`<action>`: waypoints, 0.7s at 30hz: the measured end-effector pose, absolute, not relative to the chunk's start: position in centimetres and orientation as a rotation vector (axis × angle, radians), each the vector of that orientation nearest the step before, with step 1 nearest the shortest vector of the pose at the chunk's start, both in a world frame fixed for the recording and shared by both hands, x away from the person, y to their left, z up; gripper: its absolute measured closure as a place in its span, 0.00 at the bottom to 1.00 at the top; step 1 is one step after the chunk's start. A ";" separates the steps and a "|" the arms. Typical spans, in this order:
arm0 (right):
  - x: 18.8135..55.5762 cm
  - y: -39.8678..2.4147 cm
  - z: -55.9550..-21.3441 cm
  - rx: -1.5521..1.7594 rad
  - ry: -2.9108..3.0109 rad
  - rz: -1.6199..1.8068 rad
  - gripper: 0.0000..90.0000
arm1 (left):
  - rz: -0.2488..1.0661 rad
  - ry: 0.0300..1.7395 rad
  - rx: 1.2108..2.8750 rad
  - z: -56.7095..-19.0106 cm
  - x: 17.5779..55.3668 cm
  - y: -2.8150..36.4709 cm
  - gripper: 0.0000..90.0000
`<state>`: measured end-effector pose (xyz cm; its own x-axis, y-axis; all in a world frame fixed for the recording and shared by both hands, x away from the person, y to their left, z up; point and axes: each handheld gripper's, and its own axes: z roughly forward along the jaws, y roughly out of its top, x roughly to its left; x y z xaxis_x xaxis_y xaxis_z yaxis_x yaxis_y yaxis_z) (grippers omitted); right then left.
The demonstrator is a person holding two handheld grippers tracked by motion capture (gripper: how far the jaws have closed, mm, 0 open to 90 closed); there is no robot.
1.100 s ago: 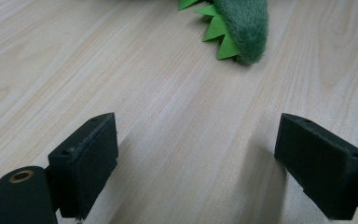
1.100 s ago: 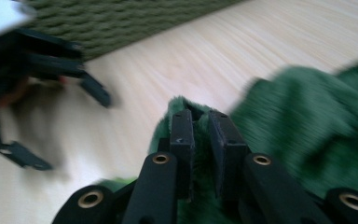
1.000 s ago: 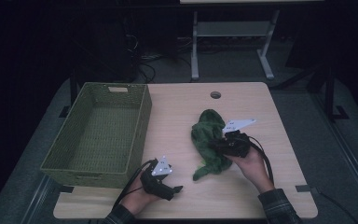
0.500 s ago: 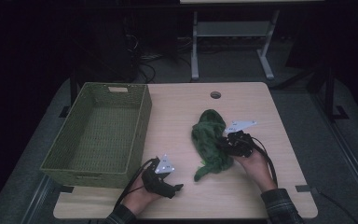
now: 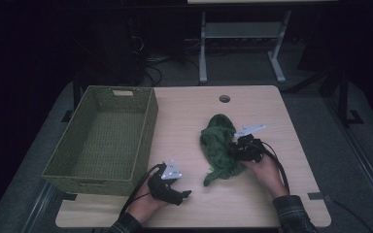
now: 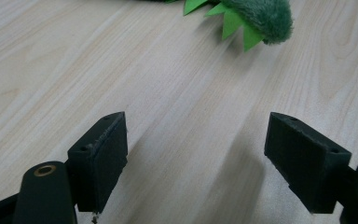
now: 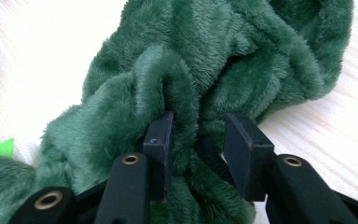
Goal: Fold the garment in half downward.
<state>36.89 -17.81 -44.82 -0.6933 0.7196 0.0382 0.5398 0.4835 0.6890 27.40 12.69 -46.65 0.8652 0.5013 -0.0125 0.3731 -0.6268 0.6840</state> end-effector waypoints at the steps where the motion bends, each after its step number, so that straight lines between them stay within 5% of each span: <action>1: 36.9 -17.8 -44.8 1.076 2.477 1.020 0.68 | 0.232 0.629 2.316 -46.6 27.4 12.7 0.23; 10: 35.9 -20.7 -41.4 1.081 2.383 1.284 0.62 | 0.215 0.633 2.289 -46.2 27.7 12.5 0.23; 21: 34.9 -23.8 -43.2 1.157 2.448 1.198 0.71 | 0.202 0.631 2.247 -44.8 28.8 11.7 0.37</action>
